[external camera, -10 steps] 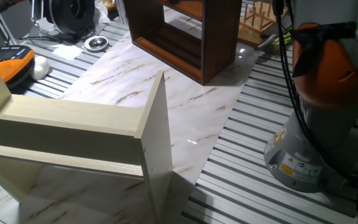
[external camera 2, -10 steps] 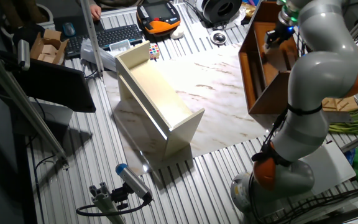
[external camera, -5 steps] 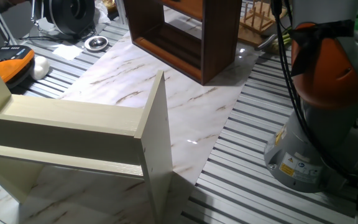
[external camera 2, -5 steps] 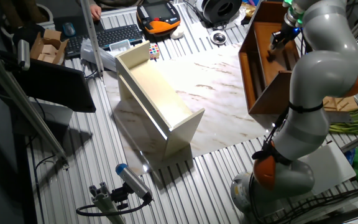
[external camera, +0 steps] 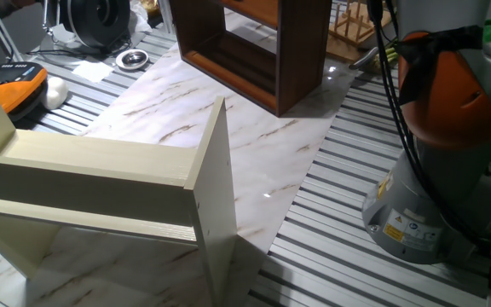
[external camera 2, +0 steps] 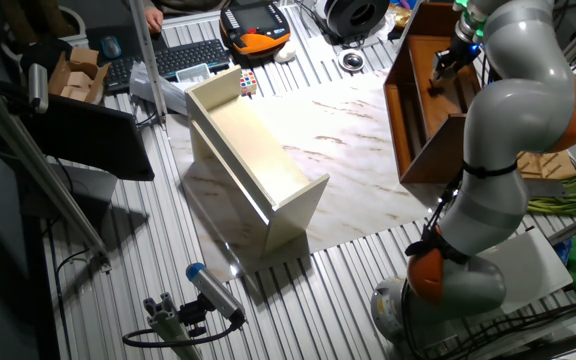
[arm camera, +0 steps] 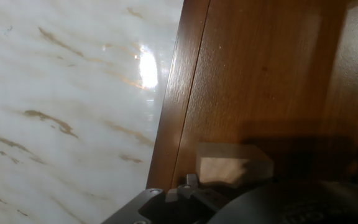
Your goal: Put the object on the shelf
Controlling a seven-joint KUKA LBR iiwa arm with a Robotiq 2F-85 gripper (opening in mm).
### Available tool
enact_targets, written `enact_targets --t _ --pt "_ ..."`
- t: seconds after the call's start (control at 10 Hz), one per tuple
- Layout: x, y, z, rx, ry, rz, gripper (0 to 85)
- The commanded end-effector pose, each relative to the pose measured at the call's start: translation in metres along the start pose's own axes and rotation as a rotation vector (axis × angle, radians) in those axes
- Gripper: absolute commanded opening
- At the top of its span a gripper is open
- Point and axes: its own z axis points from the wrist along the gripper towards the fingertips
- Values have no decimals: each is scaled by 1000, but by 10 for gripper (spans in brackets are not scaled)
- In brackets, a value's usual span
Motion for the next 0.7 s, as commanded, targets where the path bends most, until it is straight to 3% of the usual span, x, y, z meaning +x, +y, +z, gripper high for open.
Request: enact_targets --t 0.0,0.1,0.6 --pt "0 0 0 -1 -6 6 0" --pt "0 0 1 -3 -12 17 170" --pt "-1 -1 4 -3 -10 31 170"
